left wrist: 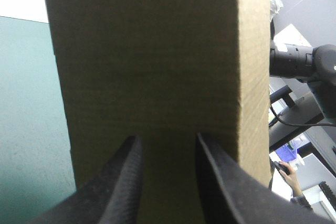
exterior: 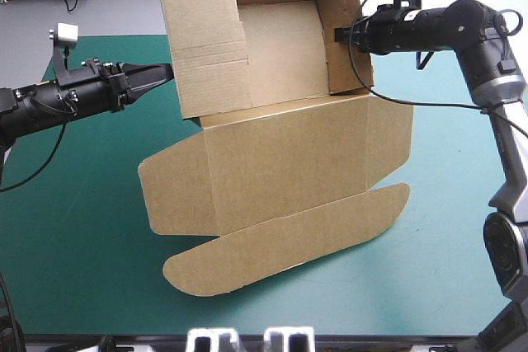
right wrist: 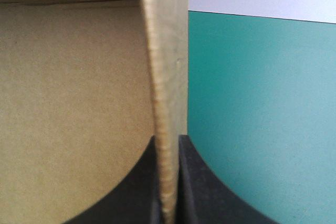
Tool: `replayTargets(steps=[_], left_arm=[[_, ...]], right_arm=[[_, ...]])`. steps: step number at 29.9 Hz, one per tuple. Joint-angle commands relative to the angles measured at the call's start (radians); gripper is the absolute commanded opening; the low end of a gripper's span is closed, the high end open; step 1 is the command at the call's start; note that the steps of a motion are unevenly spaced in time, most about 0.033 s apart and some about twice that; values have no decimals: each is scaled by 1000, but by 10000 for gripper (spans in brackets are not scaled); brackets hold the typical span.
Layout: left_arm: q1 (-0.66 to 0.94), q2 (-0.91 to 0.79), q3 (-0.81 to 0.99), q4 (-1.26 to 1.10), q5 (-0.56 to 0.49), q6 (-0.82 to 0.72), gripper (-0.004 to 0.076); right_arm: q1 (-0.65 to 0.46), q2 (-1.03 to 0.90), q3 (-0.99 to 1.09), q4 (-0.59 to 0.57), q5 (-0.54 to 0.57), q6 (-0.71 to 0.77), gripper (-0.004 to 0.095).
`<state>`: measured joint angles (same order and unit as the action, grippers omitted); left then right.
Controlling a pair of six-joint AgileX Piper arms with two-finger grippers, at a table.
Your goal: Fold the box
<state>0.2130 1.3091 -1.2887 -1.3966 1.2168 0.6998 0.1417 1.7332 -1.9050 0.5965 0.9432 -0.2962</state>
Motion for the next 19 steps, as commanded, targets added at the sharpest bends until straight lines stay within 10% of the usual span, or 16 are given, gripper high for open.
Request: replayTargets(steps=[1,19], left_arm=[[-7,-32,-31,-89,69,-8,245],[-7,-32,-31,-75,66,26,314]], right_arm=[[1,-42,-31,74,-65,2,-14],[44,8,-31,104,-78,-26,-14]])
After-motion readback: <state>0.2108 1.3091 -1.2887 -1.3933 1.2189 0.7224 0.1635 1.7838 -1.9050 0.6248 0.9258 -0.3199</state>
